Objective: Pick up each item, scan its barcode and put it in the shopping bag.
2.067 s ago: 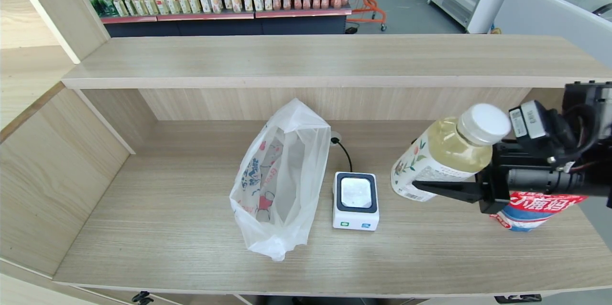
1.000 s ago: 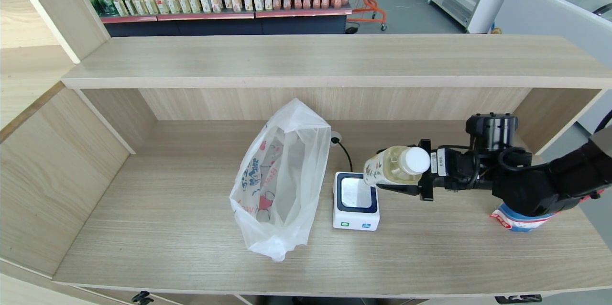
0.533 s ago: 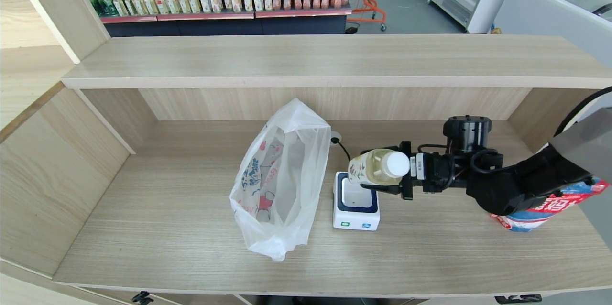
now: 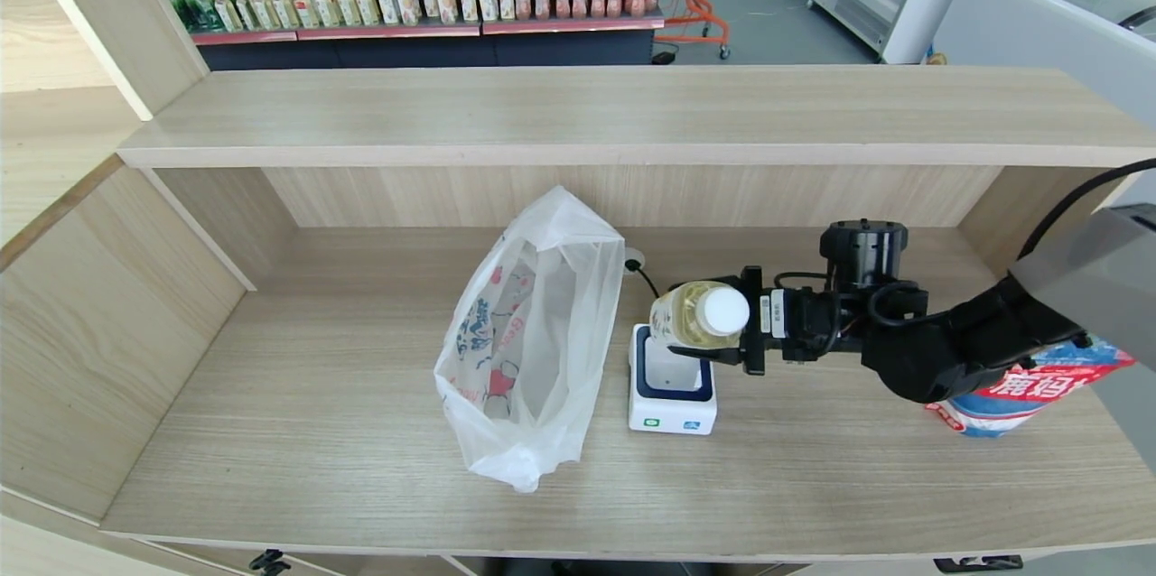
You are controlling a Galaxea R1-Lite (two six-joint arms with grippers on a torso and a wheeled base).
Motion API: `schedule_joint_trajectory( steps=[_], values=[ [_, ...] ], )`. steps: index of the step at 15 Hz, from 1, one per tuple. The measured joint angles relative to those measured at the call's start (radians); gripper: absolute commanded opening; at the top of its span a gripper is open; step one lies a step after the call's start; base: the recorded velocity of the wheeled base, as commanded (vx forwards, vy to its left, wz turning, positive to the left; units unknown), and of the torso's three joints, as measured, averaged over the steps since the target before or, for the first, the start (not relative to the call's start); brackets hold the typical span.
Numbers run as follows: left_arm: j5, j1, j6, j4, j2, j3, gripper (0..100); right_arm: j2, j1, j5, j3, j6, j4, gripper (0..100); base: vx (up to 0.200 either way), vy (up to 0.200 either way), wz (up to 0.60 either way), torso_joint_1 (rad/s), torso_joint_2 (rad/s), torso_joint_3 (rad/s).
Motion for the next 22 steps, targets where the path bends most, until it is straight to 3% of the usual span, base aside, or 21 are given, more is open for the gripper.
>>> schedule_joint_trajectory(
  steps=[3,7,10,13,17,22],
  values=[
    [0.000,0.000,0.000,0.000,0.000,0.000,100,-0.035,-0.002,-0.007,-0.003,0.114,0.000,0,0.000,0.000,0.00,0.000,0.00,0.000],
    [0.000,0.000,0.000,0.000,0.000,0.000,100,-0.230,0.010,-0.015,0.049,0.572,-0.093,0,0.000,0.000,0.00,0.000,0.00,0.000],
    [0.000,0.000,0.000,0.000,0.000,0.000,100,-0.410,0.016,-0.142,0.201,0.879,-0.116,0,0.000,0.000,0.00,0.000,0.00,0.000],
    [0.000,0.000,0.000,0.000,0.000,0.000,100,-0.514,0.001,-0.226,0.323,0.992,-0.121,0,0.000,0.000,0.00,0.000,0.00,0.000],
    [0.000,0.000,0.000,0.000,0.000,0.000,100,-0.577,-0.039,-0.231,0.393,1.009,-0.122,0,0.000,0.000,0.00,0.000,0.00,0.000],
    [-0.001,0.000,0.003,0.000,0.000,0.000,100,-0.634,-0.054,-0.252,0.446,1.091,-0.121,0,-0.120,0.000,0.00,0.005,0.00,0.000]
  ],
)
